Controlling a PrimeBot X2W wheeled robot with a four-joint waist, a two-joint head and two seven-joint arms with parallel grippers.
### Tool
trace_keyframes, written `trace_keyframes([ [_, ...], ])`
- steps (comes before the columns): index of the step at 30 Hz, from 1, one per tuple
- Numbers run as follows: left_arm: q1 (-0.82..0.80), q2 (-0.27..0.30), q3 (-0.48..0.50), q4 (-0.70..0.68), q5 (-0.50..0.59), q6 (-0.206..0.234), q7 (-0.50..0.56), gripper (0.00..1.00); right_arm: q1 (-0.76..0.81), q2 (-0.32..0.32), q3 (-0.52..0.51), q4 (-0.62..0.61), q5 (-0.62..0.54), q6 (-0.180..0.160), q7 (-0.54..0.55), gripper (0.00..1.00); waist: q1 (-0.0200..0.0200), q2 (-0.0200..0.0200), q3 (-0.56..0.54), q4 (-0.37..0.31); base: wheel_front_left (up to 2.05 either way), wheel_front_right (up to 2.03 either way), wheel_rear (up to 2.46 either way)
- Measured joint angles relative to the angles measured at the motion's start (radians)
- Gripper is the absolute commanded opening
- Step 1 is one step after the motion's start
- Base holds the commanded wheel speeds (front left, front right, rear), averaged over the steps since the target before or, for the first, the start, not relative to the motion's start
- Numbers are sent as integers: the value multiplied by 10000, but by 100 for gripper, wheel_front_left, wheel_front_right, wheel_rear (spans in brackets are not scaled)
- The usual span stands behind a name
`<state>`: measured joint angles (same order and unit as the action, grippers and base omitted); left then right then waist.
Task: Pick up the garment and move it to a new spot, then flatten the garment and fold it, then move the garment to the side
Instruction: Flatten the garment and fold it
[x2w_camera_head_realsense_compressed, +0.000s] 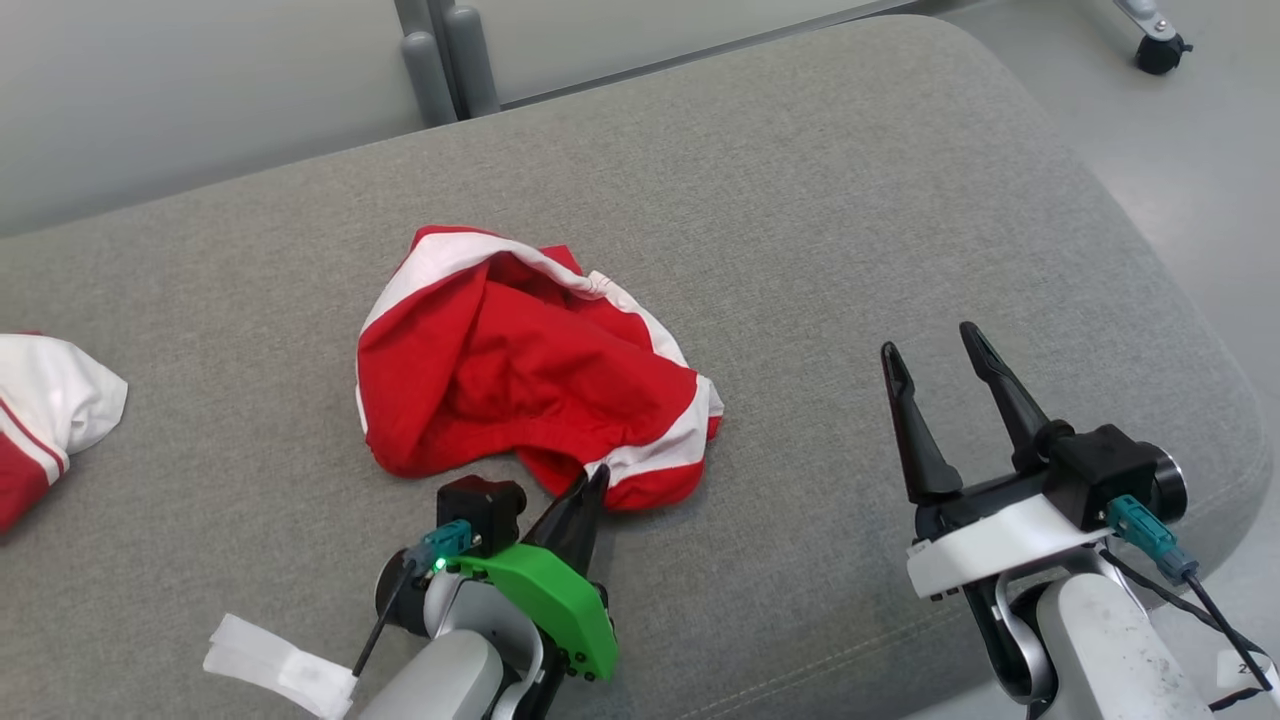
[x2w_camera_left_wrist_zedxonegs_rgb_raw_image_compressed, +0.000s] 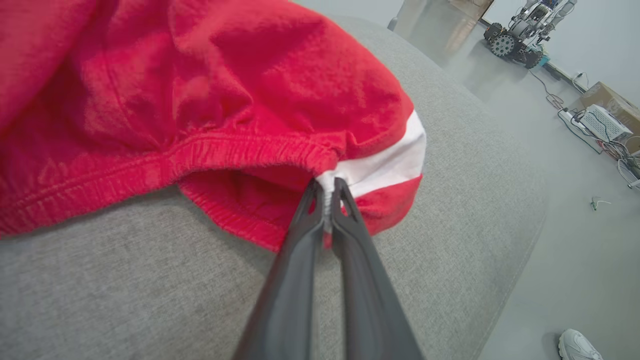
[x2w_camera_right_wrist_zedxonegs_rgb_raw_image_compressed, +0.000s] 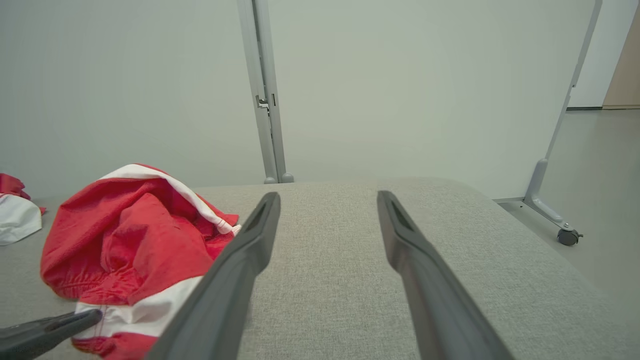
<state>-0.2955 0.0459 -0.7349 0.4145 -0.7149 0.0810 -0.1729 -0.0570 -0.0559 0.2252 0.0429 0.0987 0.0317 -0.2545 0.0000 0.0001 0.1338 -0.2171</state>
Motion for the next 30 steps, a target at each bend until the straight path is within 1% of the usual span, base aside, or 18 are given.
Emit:
trace_keyframes([
  [3,-183,-2,67,-48,226,73,-153,0,0,4,-63,-40,0,-56,0,100,0,0,10,178,0,0,0],
  [5,-319,0,142,-77,591,92,-245,0,1,0,-165,-59,2,-69,0,100,0,0,12,327,0,0,0],
  [8,-582,104,426,-328,918,163,-464,0,0,-19,-284,-65,2,-69,0,100,0,0,10,598,0,0,0],
  [13,-1112,512,1244,-888,1384,293,-688,0,0,-73,-433,-71,2,-69,0,100,0,0,-8,1152,0,0,0],
  [18,-1150,876,2042,-1087,1672,384,-752,0,-2,-90,-458,-65,0,-58,0,100,0,0,-56,1765,0,0,0],
  [22,-979,1122,2598,-1166,1743,395,-756,0,-2,-104,-449,-36,0,25,0,100,0,0,-92,2228,0,0,0],
  [26,-448,1283,3173,-1214,1883,397,-756,0,-6,-127,-439,8,0,59,0,100,0,-1,-105,2624,0,0,0],
  [30,149,1321,3745,-941,2048,397,-757,0,-10,-178,-326,238,2,221,0,100,0,0,-93,2935,0,0,0],
])
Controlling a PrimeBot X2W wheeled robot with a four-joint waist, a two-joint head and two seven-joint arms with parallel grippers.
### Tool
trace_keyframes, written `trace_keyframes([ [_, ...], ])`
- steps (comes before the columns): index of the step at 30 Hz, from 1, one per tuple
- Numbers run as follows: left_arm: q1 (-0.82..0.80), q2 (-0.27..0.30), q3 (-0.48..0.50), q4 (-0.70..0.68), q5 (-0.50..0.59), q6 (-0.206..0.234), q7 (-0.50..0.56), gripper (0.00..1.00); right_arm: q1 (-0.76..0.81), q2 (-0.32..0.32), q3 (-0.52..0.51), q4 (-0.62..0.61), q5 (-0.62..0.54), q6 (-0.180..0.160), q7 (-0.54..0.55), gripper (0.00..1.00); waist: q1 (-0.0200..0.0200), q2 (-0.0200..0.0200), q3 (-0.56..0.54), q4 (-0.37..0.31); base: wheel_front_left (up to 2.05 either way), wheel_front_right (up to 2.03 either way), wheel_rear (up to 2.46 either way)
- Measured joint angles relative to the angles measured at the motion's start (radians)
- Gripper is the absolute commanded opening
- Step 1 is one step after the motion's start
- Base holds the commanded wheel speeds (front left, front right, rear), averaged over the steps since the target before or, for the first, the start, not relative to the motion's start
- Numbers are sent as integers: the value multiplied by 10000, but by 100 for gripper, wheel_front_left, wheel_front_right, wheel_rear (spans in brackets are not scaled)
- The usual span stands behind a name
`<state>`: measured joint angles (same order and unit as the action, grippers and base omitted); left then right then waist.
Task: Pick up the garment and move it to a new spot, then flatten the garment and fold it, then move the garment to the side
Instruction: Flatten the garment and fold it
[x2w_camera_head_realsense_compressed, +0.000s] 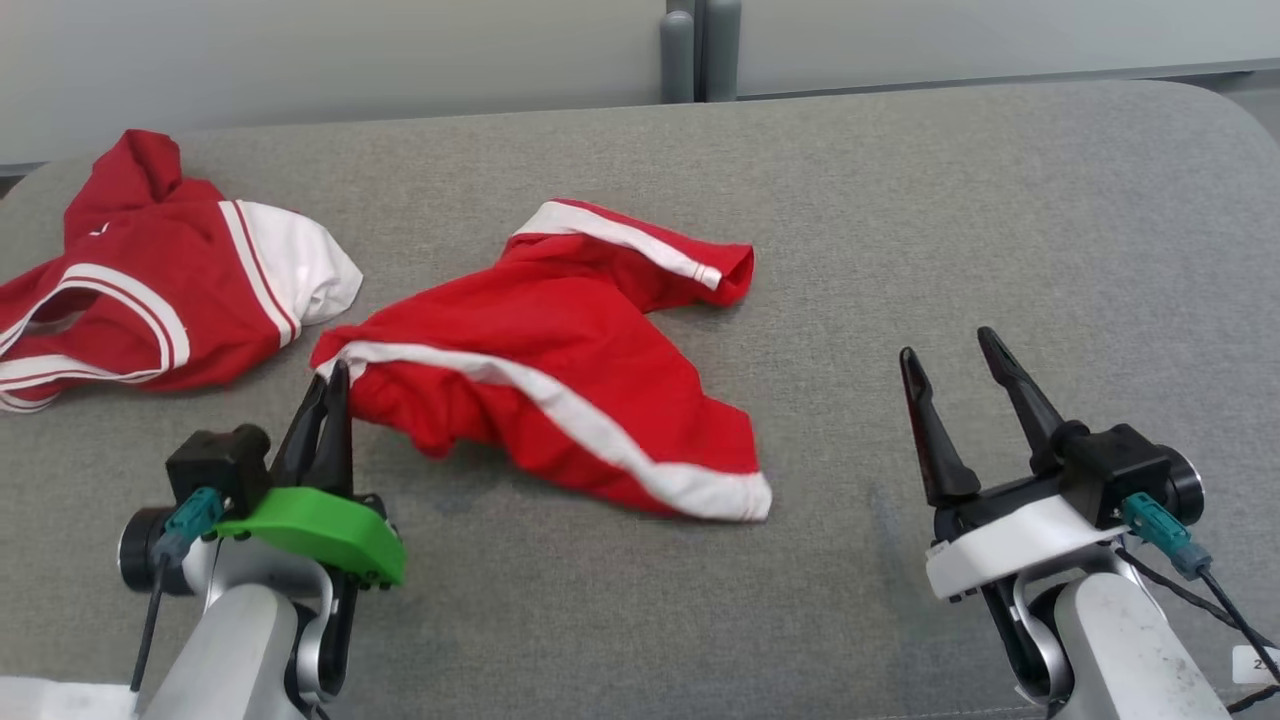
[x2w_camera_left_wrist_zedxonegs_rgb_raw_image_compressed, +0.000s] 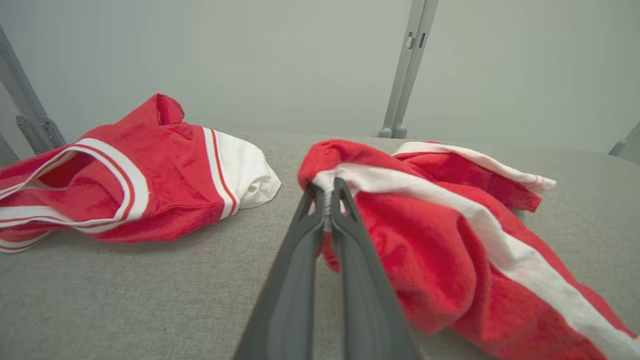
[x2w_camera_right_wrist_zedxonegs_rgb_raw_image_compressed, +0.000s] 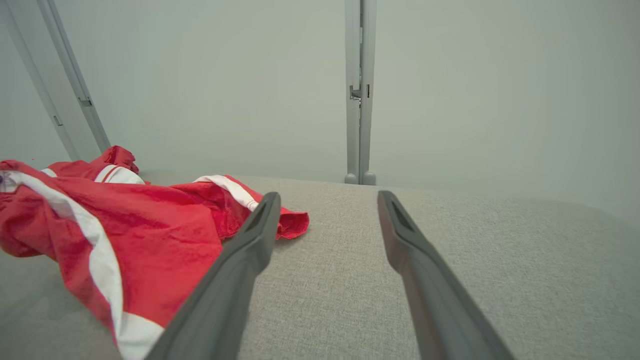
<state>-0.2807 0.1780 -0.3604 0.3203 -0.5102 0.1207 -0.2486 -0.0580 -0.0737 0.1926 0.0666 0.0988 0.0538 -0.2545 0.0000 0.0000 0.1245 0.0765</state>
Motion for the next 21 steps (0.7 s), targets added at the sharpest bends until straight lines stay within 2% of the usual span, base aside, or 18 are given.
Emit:
trace_keyframes([
  [6,634,-113,451,587,79,0,2,0,14,-8,441,903,125,291,0,100,0,0,50,352,0,0,0],
  [13,724,-598,556,589,255,0,0,0,63,10,1442,2134,257,602,249,100,0,0,128,586,0,0,0],
  [21,724,-775,533,454,493,0,0,0,28,-282,2523,3223,15,692,543,100,0,0,287,736,0,0,0],
])
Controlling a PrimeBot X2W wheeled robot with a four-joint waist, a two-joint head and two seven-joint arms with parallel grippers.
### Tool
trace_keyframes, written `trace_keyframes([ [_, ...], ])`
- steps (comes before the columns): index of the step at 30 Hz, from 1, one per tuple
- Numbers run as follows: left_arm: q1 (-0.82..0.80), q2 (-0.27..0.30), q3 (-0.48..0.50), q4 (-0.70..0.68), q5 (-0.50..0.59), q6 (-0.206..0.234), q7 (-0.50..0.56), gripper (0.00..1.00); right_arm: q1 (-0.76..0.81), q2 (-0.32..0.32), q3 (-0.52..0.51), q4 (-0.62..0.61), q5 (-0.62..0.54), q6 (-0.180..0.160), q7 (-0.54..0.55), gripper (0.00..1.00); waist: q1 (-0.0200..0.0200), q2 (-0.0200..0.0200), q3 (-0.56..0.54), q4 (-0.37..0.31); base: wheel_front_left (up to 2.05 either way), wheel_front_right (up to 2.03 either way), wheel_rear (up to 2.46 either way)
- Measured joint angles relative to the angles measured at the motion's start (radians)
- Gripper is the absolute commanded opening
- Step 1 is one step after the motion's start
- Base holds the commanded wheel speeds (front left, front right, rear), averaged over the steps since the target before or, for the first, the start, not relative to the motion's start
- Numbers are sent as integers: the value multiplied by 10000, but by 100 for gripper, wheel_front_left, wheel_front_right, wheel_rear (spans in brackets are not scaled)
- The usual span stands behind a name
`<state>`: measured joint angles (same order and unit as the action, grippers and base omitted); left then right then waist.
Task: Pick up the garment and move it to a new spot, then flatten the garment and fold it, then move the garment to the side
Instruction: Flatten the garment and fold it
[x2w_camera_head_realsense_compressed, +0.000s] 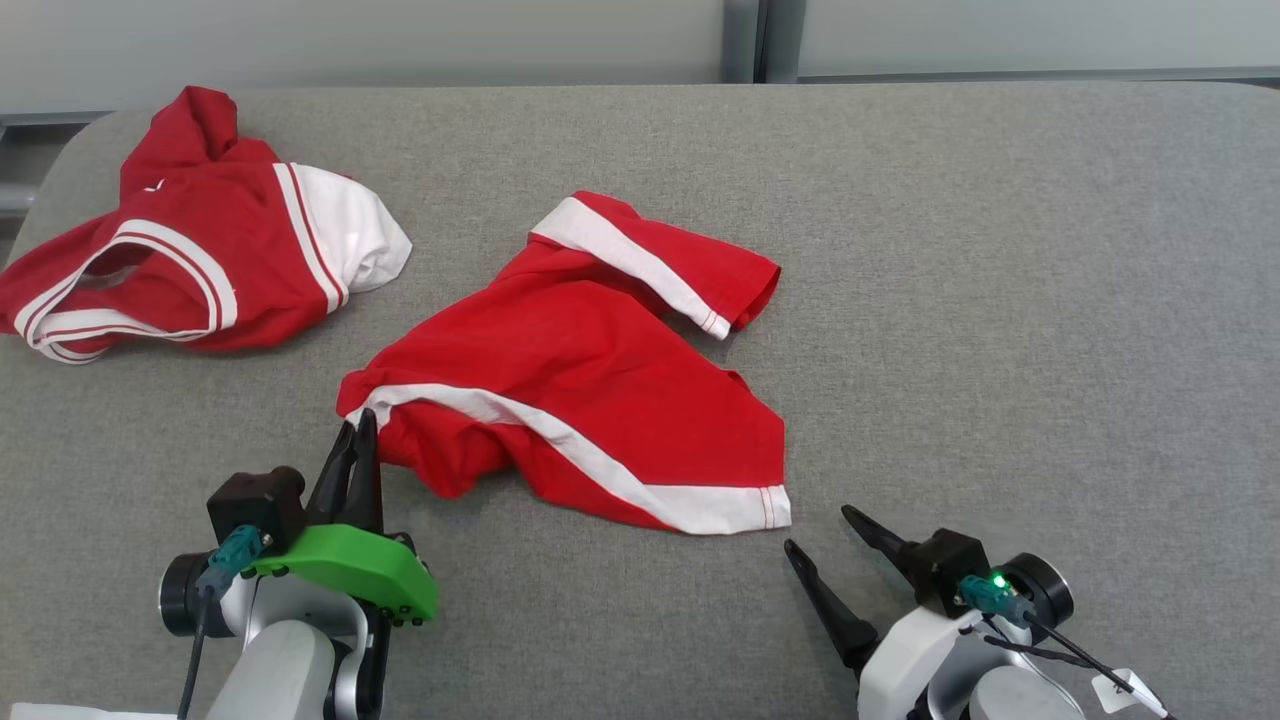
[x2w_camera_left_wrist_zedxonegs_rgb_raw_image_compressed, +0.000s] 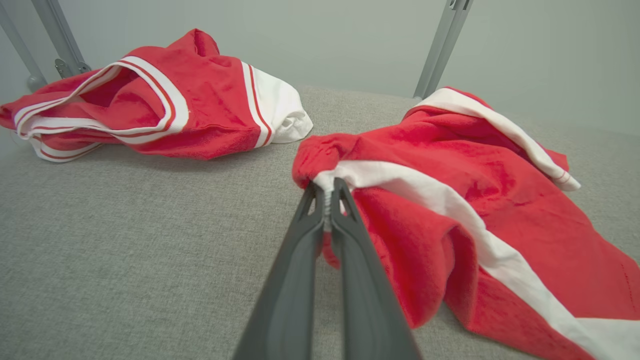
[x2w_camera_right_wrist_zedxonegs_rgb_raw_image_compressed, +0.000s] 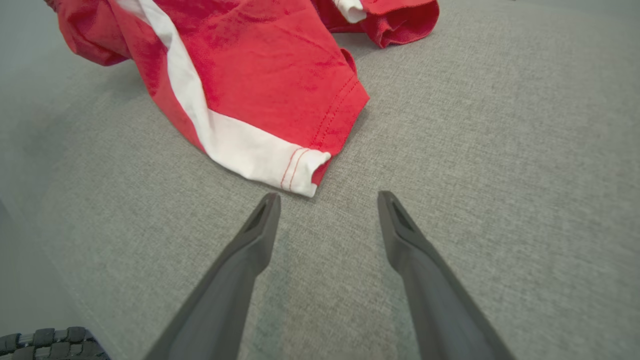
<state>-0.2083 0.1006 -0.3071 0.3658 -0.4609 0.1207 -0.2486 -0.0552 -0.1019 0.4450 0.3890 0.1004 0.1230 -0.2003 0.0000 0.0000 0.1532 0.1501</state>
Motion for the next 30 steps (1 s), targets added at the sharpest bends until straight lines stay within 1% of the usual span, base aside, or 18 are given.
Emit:
trace_keyframes([
  [7,-3,-203,-144,-194,90,0,0,0,-634,-2,337,529,0,2,-10,100,0,0,183,213,0,0,0],
  [13,-4,-221,-150,-209,295,0,0,0,-1026,12,600,949,67,2,-21,100,0,0,339,422,0,0,0],
  [16,-4,-255,-81,-224,359,0,0,0,-1167,42,886,1149,159,2,-92,100,0,0,393,513,0,0,0],
  [21,-3,-268,59,-228,378,0,0,0,-1378,69,1149,1402,337,2,-155,100,0,0,413,545,0,0,0],
  [23,-3,-280,75,-228,391,0,0,0,-1425,69,1174,1455,357,2,-194,93,0,0,412,545,0,0,0],
  [24,-3,-290,86,-228,391,0,0,0,-1458,69,1195,1499,420,2,-198,85,0,0,410,543,0,0,0],
  [25,-3,-295,96,-228,397,0,0,0,-1476,69,1210,1532,462,2,-209,81,0,0,407,540,0,0,0],
  [26,-3,-299,107,-228,433,0,0,0,-1499,69,1218,1563,508,2,-242,70,0,1,403,535,0,0,0],
  [27,-3,-303,115,-228,458,0,0,0,-1544,69,1235,1607,535,2,-251,51,0,0,399,528,0,0,0],
  [29,-3,-316,132,-230,462,0,0,0,-1661,67,1294,1682,600,2,-278,40,0,0,392,509,0,0,0],
  [30,-3,-320,138,-230,462,0,0,0,-1703,65,1329,1691,606,2,-286,31,0,0,388,497,0,0,0],
])
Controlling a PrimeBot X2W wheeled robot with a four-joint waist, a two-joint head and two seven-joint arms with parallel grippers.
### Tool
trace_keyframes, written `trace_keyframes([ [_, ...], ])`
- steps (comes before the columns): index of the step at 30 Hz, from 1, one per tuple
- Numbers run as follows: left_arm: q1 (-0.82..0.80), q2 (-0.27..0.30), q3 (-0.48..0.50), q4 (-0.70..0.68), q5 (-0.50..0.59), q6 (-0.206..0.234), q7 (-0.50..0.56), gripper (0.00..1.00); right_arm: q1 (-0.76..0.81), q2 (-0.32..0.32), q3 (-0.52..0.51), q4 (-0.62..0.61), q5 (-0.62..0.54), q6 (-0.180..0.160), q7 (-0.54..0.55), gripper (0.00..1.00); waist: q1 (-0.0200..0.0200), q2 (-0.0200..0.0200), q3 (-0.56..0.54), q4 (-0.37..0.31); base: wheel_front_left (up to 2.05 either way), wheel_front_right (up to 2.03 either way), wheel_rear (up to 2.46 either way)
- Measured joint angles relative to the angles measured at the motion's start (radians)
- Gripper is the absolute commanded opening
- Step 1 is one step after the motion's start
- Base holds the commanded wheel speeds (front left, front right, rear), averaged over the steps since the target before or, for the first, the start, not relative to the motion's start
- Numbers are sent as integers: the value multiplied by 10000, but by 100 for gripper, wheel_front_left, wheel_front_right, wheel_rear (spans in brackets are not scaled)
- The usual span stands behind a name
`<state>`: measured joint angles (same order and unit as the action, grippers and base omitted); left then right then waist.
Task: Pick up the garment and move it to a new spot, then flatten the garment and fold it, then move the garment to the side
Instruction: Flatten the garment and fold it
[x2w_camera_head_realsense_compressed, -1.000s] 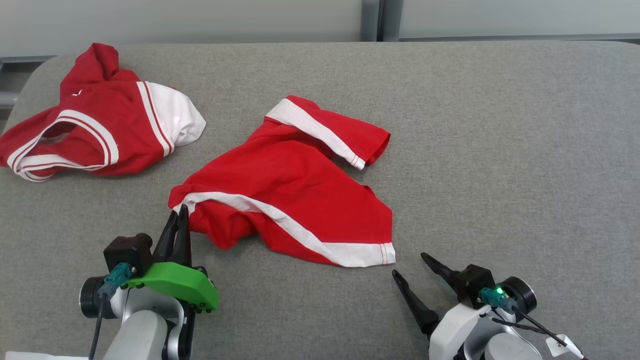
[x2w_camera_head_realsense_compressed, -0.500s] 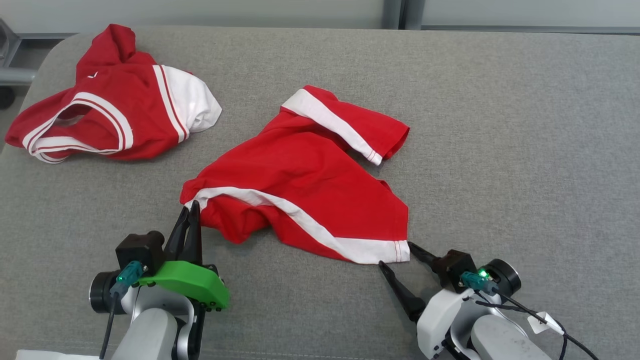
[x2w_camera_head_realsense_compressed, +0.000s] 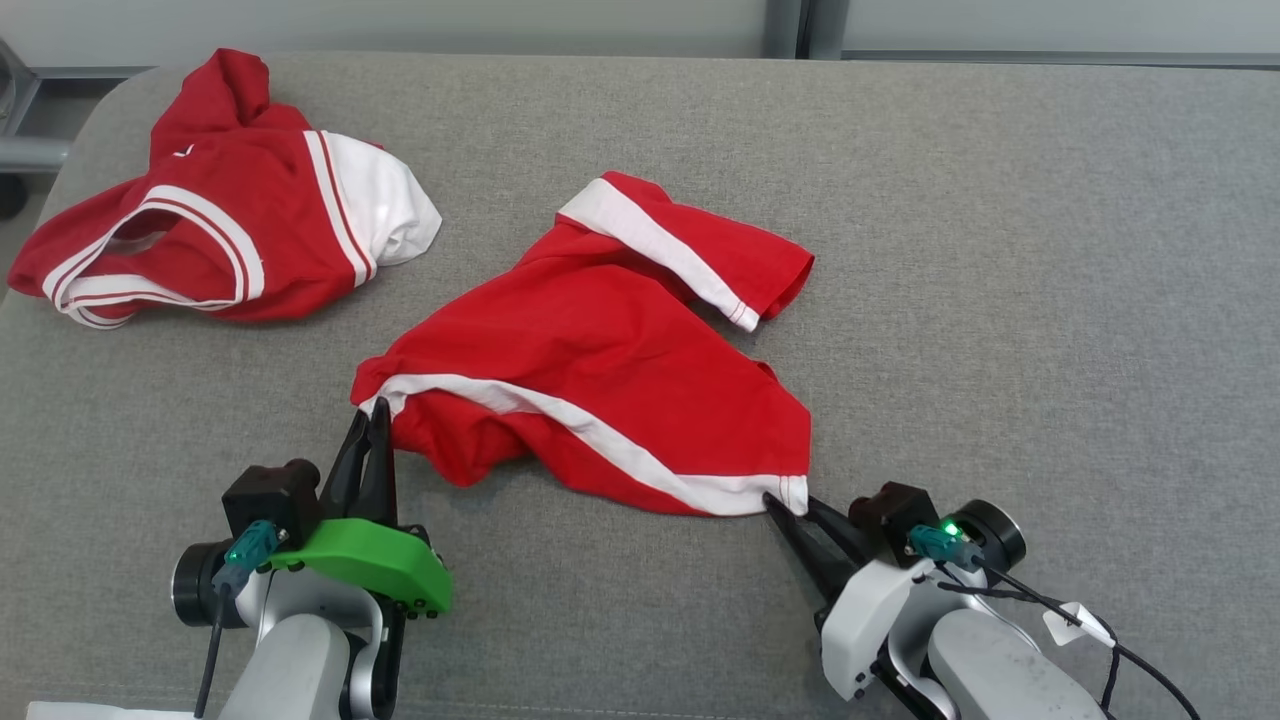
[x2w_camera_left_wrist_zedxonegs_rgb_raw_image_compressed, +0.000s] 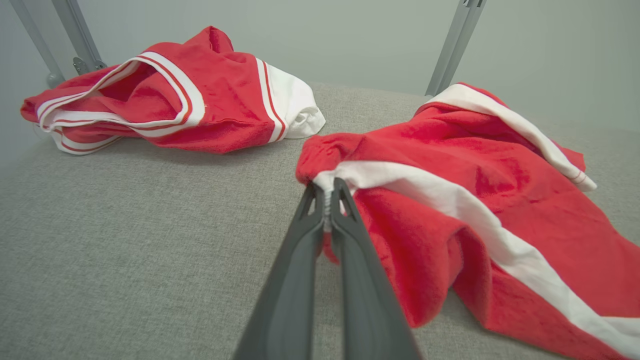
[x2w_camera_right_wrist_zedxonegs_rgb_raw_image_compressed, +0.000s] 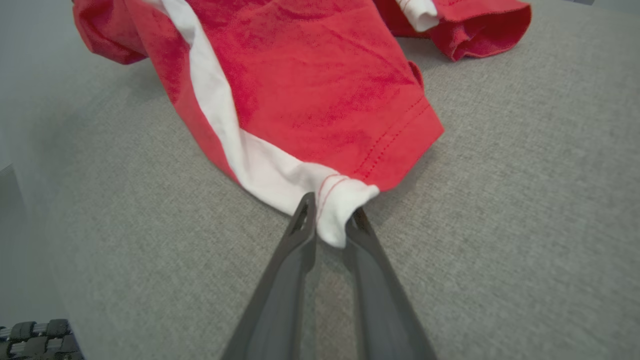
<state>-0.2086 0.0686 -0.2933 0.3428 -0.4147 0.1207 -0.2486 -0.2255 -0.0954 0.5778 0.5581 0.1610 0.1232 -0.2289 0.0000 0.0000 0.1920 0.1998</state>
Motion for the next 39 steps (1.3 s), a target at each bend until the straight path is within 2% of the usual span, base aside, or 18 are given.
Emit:
trace_keyframes([
  [2,1,-4,15,0,2,0,0,0,-80,0,77,2,4,0,-59,0,0,0,-9,-27,0,0,0],
  [8,6,-48,245,-322,2,0,-2,0,-397,44,-224,-566,652,2,-184,0,0,0,-68,-210,0,0,0],
  [13,1,-71,295,-928,-4,-56,-2,0,-902,65,-1166,-2042,1080,2,-219,0,0,0,-158,-470,0,0,0],
  [18,-66,-115,263,-1814,-109,-520,-6,0,-1503,46,-2291,-4019,1396,0,-247,0,0,0,-292,-771,0,0,0],
  [23,-494,-150,182,-2901,-640,-1241,-33,0,-1517,35,-2627,-5674,1918,0,-257,0,0,0,-470,-1087,0,0,0],
  [30,-577,-161,410,-4744,-1685,-1923,-48,0,-1351,-79,-3020,-7871,2360,0,-259,0,0,0,-743,-1612,0,0,0],
  [35,-751,-155,608,-5967,-1967,-1925,-75,0,-1166,-249,-3382,-9104,2738,0,-270,0,0,0,-905,-2031,0,0,0],
  [39,-1089,184,587,-6071,-1887,-1923,466,0,-569,-598,-3359,-8870,3170,0,-270,0,0,0,-1071,-2357,0,0,0],
])
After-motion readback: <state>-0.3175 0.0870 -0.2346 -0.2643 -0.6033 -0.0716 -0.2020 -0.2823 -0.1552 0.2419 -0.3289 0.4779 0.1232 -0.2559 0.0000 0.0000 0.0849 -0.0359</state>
